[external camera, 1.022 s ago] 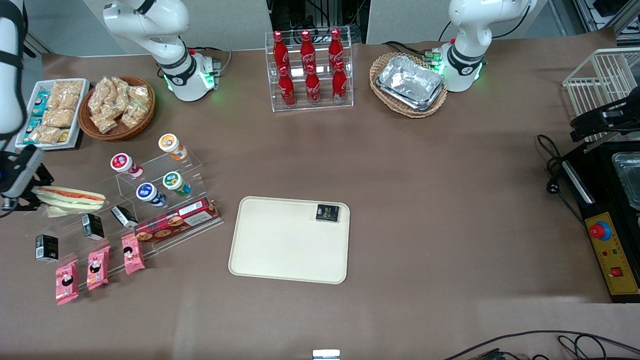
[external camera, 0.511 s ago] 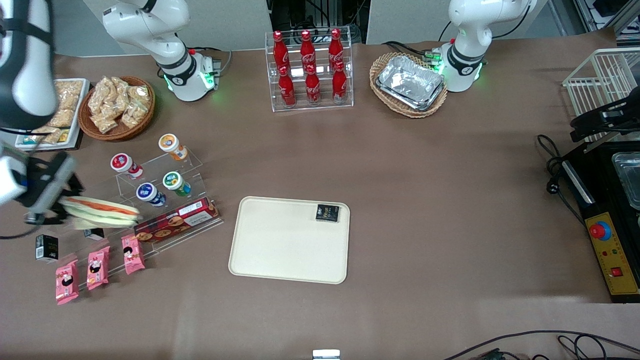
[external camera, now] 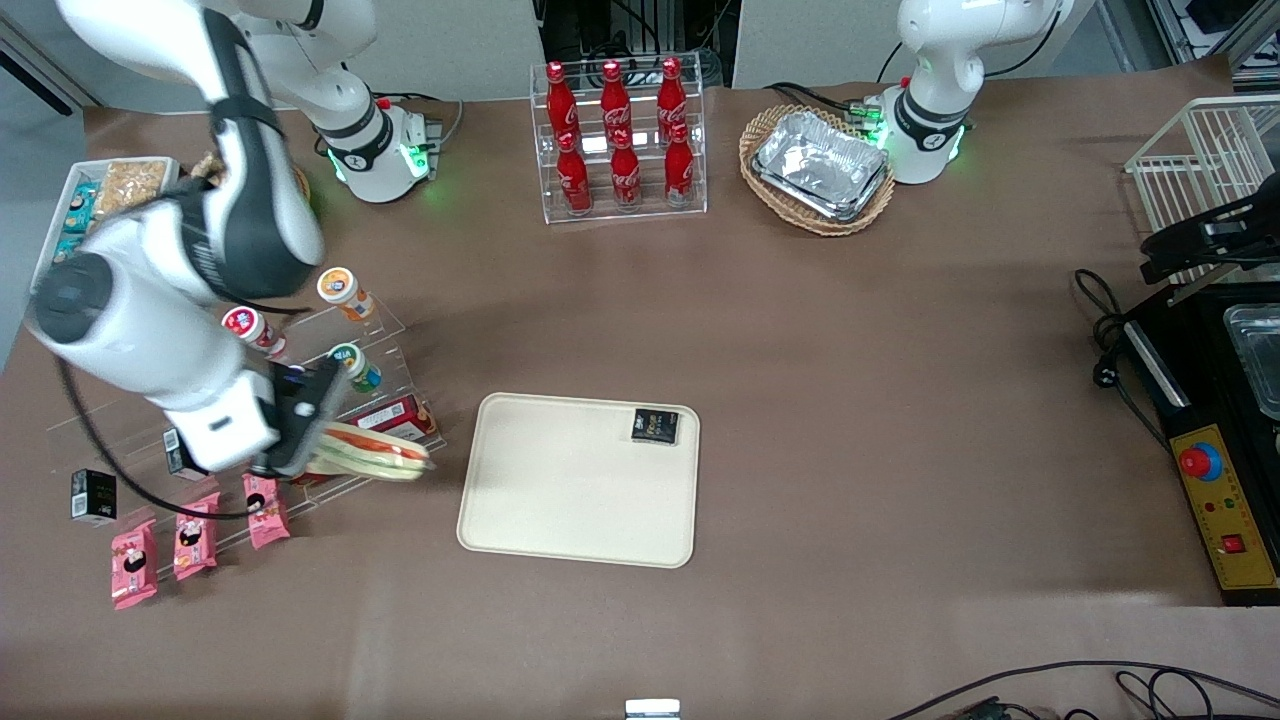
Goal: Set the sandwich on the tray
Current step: 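Carry the held sandwich over to the cream tray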
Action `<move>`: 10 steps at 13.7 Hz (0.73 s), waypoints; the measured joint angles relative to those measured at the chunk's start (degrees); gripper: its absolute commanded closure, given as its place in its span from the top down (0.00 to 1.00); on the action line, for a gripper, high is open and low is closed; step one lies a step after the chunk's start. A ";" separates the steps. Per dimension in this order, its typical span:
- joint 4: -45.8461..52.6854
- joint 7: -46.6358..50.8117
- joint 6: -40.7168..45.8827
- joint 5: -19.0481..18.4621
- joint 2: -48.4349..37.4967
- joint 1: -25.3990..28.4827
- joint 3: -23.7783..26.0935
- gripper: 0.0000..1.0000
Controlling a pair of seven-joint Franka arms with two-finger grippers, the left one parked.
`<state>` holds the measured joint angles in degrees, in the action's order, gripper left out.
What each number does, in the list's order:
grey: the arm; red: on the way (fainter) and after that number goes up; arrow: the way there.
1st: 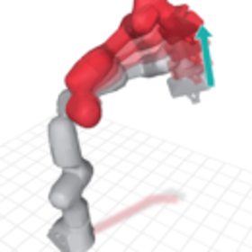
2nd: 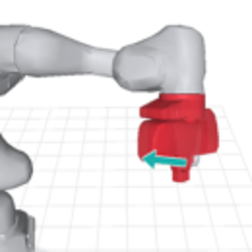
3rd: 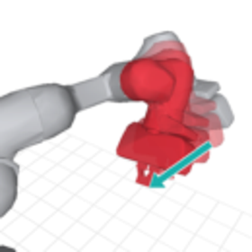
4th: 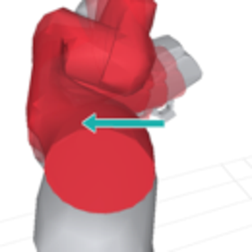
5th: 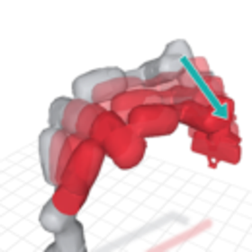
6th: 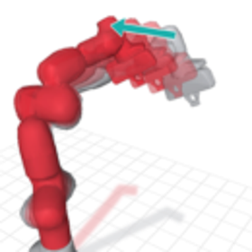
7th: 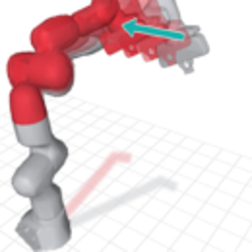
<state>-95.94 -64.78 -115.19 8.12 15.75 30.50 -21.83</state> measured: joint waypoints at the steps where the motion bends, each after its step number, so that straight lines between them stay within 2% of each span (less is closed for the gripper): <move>1: 0.52 2.54 -0.93 0.01 1.59 1.52 0.00 0.06; 6: 1.37 14.24 -7.64 0.12 8.25 8.65 0.09 0.06; 10: 1.50 15.90 -15.14 1.58 14.04 9.30 3.79 0.06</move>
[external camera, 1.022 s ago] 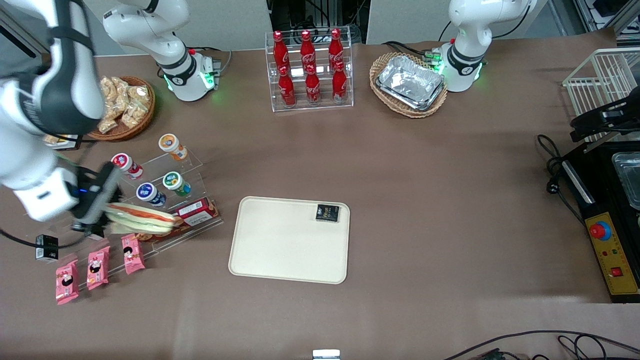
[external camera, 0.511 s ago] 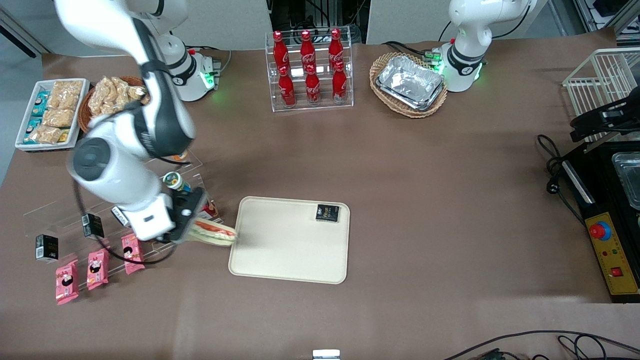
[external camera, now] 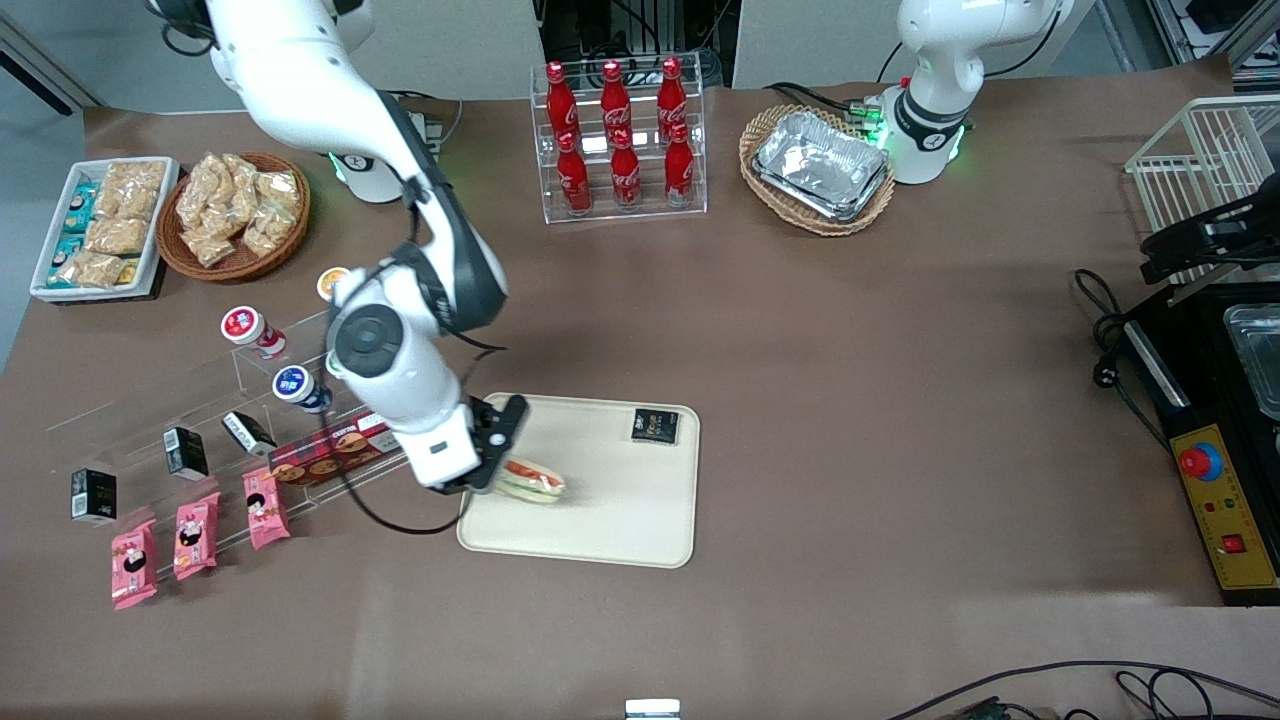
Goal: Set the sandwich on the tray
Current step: 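Carry the held sandwich over to the cream tray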
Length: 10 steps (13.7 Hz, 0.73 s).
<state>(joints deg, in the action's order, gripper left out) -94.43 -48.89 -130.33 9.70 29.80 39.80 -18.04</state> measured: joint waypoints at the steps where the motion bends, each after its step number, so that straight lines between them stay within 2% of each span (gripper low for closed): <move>1: 0.20 0.16 -1.83 0.17 1.58 0.03 1.09 0.06; 4: 2.32 0.28 -5.62 0.26 6.16 0.14 2.34 0.06; 10: 8.88 0.23 -6.51 0.26 12.71 -0.02 3.57 0.06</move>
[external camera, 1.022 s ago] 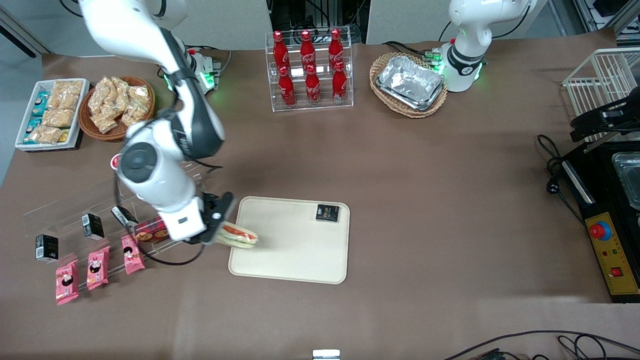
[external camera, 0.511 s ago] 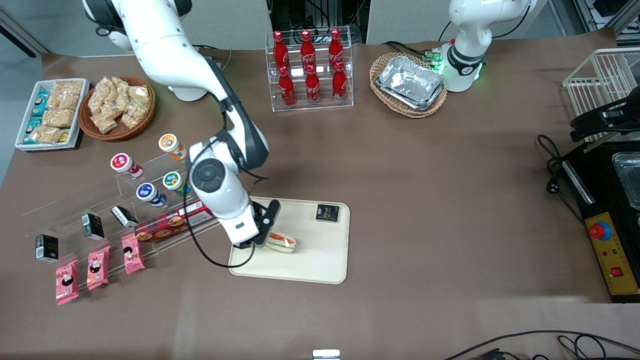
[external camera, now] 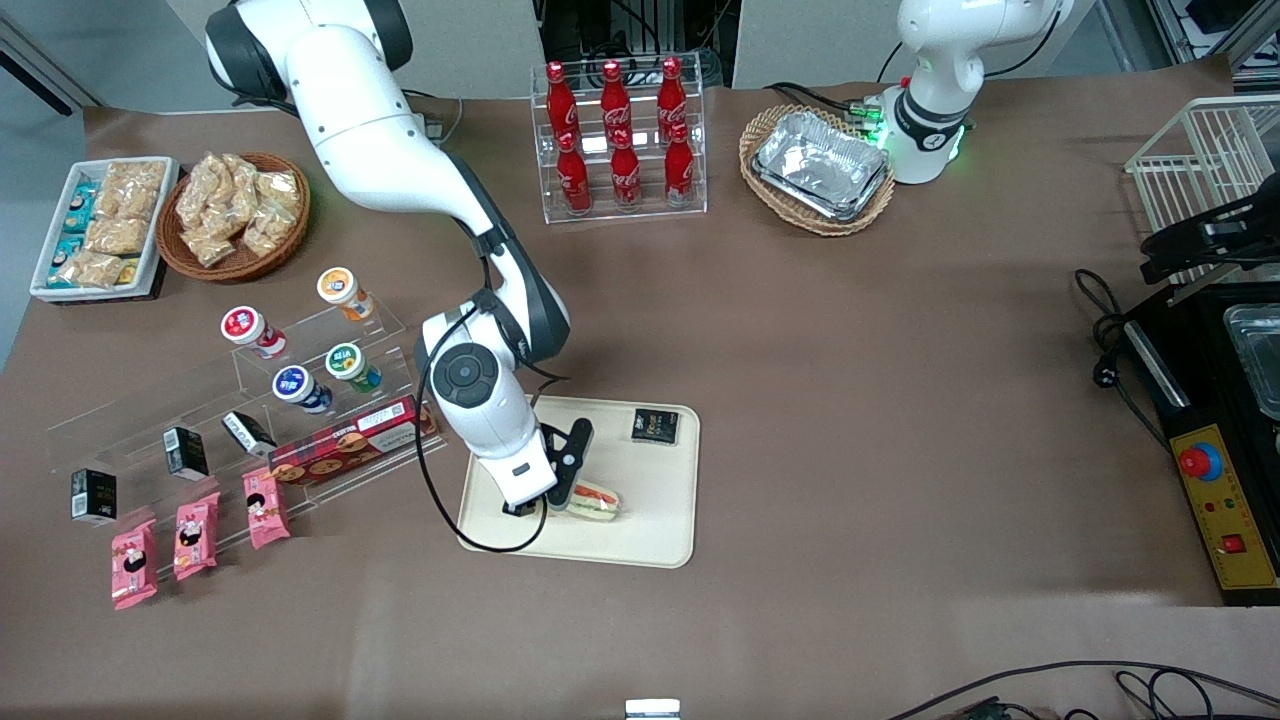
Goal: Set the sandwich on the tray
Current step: 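Lower the sandwich onto the tray beside the black packet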
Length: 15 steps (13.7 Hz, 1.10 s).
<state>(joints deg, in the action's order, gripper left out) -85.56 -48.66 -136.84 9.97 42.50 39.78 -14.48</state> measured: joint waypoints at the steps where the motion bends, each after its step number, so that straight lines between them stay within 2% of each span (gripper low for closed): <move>1: 0.50 -0.03 -0.01 0.00 0.48 -0.15 -0.03 0.06; 6: 0.86 -0.54 -0.03 0.00 1.61 -1.89 -0.29 0.06; 7: 0.91 -0.68 -0.06 0.00 1.85 -2.07 -0.28 0.08; 8: 0.96 -0.69 -0.09 0.00 2.08 -2.06 -0.22 0.14; 11: 0.98 -0.68 -1.39 0.00 2.99 -1.77 0.08 0.16; 12: 1.01 -0.68 -1.81 0.00 3.29 -1.54 0.10 0.21; 14: 1.08 -0.67 -2.03 0.00 3.65 -1.06 0.14 0.78; 15: 1.15 -0.67 -2.11 0.00 3.73 -0.92 0.20 1.00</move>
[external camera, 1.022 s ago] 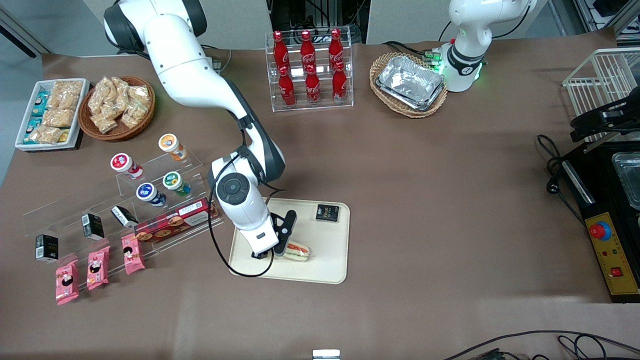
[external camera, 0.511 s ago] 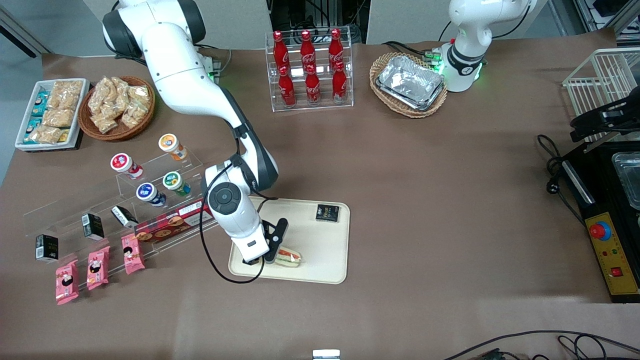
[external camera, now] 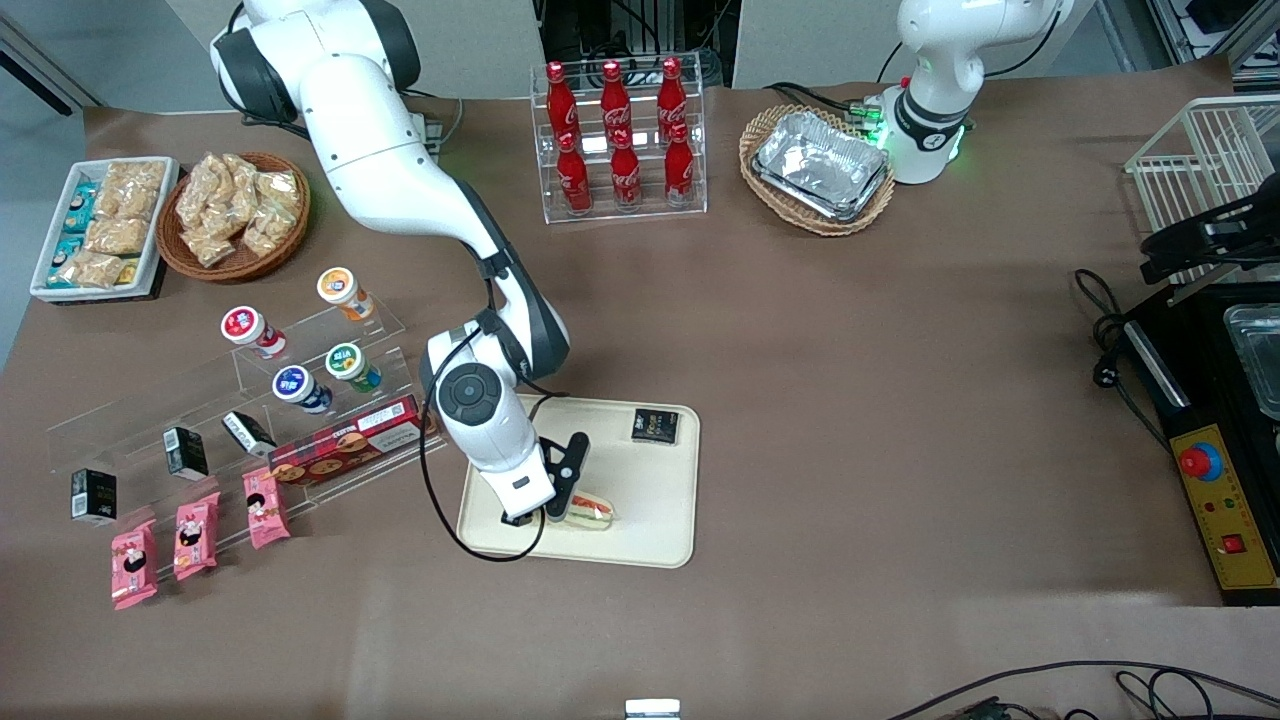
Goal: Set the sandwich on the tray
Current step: 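Lower the sandwich onto the tray beside the black packet, then open the right gripper to release the sandwich and lift away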
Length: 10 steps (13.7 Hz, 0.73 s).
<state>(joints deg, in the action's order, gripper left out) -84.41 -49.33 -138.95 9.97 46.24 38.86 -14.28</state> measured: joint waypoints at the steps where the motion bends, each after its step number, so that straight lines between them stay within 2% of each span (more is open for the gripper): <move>1: 0.20 0.00 -0.43 0.00 0.18 0.07 0.02 1.00; 10: 2.17 0.06 -1.51 0.43 0.19 -0.35 -0.03 1.00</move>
<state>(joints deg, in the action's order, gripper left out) -82.24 -49.27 -140.46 10.40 46.42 38.52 -14.31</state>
